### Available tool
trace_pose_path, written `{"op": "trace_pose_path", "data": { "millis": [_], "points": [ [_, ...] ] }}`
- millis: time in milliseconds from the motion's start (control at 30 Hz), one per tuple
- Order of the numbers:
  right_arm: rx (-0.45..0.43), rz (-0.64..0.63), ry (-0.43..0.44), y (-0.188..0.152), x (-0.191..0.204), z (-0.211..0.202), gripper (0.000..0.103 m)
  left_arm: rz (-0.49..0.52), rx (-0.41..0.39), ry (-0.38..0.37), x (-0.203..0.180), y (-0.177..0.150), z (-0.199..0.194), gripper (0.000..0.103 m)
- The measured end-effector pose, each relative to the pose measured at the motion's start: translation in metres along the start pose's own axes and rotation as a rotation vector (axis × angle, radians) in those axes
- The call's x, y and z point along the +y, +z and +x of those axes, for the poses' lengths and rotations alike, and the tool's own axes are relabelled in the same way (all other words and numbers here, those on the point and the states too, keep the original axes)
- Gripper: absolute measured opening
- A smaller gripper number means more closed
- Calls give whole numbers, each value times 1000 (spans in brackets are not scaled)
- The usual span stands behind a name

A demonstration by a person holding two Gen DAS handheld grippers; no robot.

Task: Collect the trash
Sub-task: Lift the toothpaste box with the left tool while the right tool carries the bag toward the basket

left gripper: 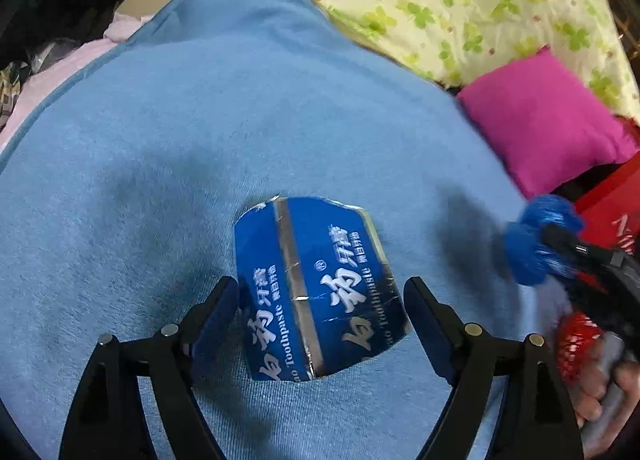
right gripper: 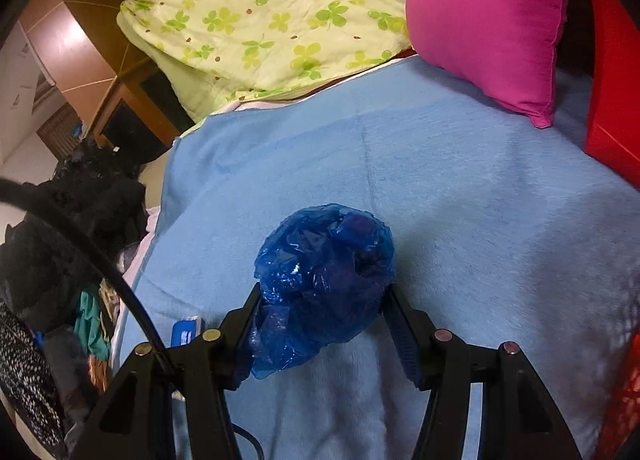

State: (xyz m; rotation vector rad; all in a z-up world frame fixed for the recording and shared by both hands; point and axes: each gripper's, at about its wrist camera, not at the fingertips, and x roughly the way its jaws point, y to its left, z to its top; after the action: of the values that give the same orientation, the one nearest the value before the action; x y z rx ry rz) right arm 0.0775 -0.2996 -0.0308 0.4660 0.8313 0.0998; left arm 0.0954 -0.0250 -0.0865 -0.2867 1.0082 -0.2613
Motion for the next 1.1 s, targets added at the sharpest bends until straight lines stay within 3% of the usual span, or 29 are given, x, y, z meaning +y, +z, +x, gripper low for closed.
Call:
{"op": "trace_pose_path", "data": {
  "millis": [200, 367, 467, 633, 733, 1100],
  "points": [
    [-13, -43, 8, -6, 1, -19, 61, 36, -4, 63, -9, 1, 7, 89],
    [-34, -66, 11, -11, -1, -34, 61, 42, -6, 65, -11, 3, 10, 88],
    [-60, -84, -6, -14, 0, -45, 61, 42, -17, 60, -8, 0, 6, 81],
    [-87, -92, 5, -23, 1, -63, 61, 71, -58, 69, -8, 1, -7, 59],
    [-103, -106, 4, -31, 5, -73, 61, 79, -60, 41, -10, -1, -14, 57],
    [-185, -154, -24, -75, 17, -118, 61, 247, -183, 85, -52, -21, -71, 56]
  ]
}}
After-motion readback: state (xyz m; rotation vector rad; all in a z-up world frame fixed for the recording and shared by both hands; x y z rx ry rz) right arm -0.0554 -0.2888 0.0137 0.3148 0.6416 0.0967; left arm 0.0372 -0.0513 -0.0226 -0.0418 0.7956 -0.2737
